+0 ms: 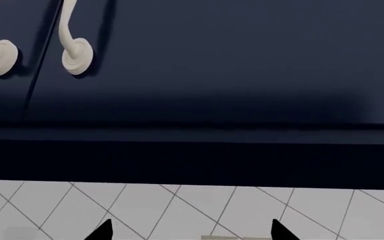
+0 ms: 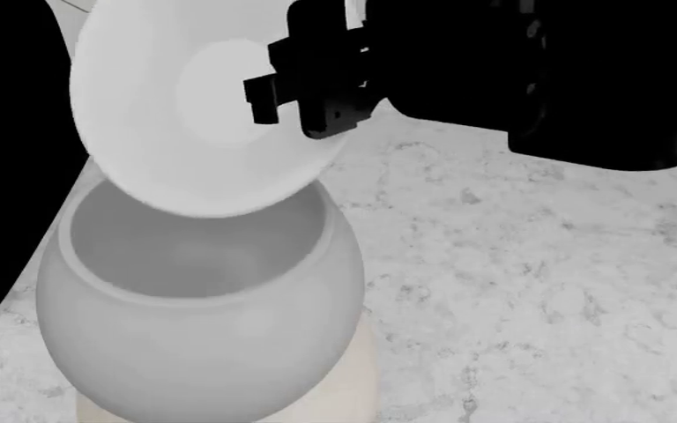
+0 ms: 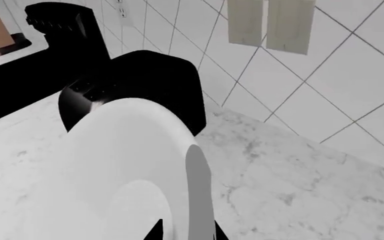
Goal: Stack the bowls from largest to smallest.
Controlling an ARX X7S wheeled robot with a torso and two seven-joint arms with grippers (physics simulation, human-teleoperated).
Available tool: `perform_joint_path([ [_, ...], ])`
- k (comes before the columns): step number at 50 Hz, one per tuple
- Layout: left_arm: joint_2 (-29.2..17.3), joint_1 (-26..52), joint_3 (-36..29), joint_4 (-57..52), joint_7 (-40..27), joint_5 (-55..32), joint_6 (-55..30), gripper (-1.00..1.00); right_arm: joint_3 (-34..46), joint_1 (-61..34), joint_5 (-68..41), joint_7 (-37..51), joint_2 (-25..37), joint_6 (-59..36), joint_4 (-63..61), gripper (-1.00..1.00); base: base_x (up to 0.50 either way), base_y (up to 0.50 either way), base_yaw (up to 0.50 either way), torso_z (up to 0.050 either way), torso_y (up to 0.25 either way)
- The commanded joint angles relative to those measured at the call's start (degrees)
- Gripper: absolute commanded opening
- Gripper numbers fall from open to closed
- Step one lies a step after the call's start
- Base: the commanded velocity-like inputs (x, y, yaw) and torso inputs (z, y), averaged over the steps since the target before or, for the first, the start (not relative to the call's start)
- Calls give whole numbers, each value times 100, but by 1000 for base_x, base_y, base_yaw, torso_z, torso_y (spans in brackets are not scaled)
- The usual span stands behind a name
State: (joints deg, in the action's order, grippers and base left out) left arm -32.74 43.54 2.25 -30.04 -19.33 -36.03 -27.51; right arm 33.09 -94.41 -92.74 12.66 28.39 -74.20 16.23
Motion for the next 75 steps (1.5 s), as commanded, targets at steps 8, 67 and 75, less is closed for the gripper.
perform_joint_path([
  [8,44,1,69,0,51,252,43,100,-207,-18,-267,-36,-139,-78,-173,-100,0,0,0,0,1],
  [67,13,-175,299,-51,3,64,154,100,-279,721,-2546,1972,96,183,-558,-100,0,0,0,0,0],
  [75,20,-168,278,-22,10,82,179,100,-266,766,-2462,1886,140,179,-567,-100,0,0,0,0,0],
])
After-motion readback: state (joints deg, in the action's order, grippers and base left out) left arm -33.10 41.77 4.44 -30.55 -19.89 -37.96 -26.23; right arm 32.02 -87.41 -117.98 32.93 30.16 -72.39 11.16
